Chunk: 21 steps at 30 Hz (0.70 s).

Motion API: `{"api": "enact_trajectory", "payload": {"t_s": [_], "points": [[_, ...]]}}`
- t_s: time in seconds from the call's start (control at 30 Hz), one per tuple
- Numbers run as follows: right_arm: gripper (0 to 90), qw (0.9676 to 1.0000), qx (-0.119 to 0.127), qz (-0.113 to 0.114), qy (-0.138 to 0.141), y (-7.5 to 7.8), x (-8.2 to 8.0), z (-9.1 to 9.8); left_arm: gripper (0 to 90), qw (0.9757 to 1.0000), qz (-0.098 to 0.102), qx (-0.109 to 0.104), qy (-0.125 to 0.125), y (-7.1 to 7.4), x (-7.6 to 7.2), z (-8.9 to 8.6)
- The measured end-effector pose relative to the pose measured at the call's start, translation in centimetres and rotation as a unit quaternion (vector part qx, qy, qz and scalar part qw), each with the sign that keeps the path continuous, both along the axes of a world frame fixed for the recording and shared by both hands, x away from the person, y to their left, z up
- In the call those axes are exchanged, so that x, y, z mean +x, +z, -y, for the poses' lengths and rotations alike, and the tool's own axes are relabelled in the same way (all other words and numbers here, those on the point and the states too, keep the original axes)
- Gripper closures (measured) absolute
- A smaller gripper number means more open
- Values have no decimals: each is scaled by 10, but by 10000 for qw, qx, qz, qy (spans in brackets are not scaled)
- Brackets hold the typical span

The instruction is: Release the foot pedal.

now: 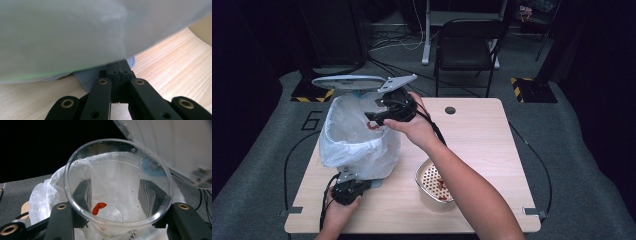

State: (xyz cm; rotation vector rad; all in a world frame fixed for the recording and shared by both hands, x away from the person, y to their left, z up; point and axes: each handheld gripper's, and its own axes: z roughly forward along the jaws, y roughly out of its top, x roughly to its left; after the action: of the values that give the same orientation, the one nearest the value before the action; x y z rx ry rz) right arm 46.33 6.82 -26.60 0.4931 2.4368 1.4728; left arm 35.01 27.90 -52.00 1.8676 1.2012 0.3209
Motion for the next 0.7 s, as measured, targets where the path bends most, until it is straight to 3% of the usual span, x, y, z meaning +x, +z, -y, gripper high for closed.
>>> {"api": "enact_trajectory", "payload": {"t_s": [0.1,0.17,0.27,0.33,0.43,0.7], "points": [[428,10000,-84,21,2,-3,0,-11,900,10000,-16,21,-18,0,0,0],[404,10000,-65,-11,2,-6,0,-17,900,9999,-71,111,38,1,-1,-1],[363,10000,-14,-49,-16,-10,0,-26,900,10000,-16,72,12,0,-1,0],[239,10000,-14,14,-91,-13,0,-31,900,10000,6,89,-26,0,0,-1],[132,9997,-52,7,-244,-15,-2,-35,900,10000,-5,69,-27,0,0,-1],[96,9993,-90,23,-359,-16,-5,-29,900,10000,12,80,-17,0,0,0]]}}
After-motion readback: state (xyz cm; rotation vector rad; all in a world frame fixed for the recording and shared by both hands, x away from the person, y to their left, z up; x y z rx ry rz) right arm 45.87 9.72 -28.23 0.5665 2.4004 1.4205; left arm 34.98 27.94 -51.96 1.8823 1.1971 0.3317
